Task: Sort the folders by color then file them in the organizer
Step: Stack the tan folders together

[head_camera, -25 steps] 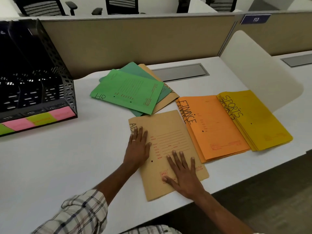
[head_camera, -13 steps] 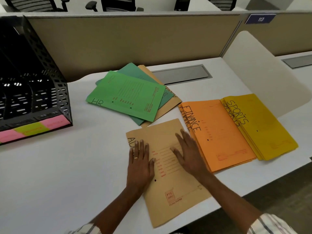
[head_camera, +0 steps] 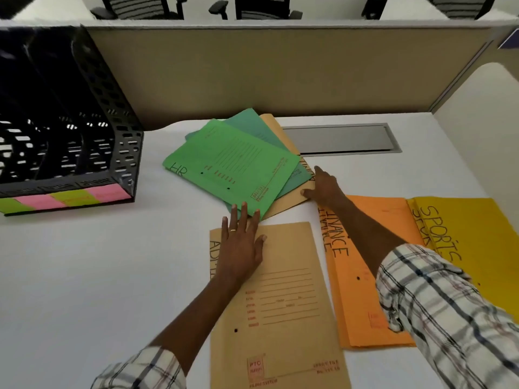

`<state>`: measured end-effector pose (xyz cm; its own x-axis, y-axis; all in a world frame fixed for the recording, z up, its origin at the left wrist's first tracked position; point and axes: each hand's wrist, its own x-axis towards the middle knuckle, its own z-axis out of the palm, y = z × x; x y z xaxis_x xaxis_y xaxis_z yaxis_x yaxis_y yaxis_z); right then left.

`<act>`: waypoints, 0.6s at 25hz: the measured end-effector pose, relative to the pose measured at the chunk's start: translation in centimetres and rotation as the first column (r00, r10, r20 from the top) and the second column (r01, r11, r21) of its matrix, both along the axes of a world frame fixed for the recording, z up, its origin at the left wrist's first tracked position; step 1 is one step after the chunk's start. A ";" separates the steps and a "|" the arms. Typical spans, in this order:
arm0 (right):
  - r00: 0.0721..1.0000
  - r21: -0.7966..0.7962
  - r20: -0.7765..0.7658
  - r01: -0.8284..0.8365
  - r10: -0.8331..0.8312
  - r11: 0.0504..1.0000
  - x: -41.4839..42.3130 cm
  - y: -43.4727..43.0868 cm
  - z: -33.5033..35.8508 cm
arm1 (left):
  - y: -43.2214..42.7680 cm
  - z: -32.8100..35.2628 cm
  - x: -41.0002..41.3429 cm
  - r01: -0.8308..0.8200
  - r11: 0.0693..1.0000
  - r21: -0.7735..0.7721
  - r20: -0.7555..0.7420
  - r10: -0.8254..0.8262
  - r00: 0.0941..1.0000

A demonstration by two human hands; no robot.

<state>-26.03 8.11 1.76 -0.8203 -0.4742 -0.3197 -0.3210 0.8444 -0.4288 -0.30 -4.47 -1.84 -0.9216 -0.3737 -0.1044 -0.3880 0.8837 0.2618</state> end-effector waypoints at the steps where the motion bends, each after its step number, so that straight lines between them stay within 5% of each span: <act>1: 1.000 -0.007 -0.003 -0.010 0.010 1.000 -0.4 -0.3 -0.1 | -0.3 0.1 -0.9 -0.010 1.000 0.004 0.022 0.010 1.000; 5: 0.953 -0.248 0.265 0.212 -0.144 0.945 -1.7 0.0 -0.1 | -0.8 -0.5 -2.8 -0.076 0.996 0.054 0.073 0.072 0.995; 10: 0.820 -0.366 0.565 0.354 -0.097 0.861 -3.2 -0.6 0.3 | -1.2 -0.9 -3.3 -0.144 0.988 0.059 0.009 0.144 0.990; 15: 0.721 -0.459 0.691 0.499 -0.058 0.735 -3.1 -0.7 0.4 | -1.1 -1.1 -3.4 -0.180 0.983 0.039 0.000 0.180 0.984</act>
<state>-29.10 7.43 2.11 -0.6740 -0.5170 -0.5276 0.3965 0.3494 -0.8489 -3.74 -5.59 -2.91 -0.8401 -0.5293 -0.1185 -0.5387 0.7888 0.2961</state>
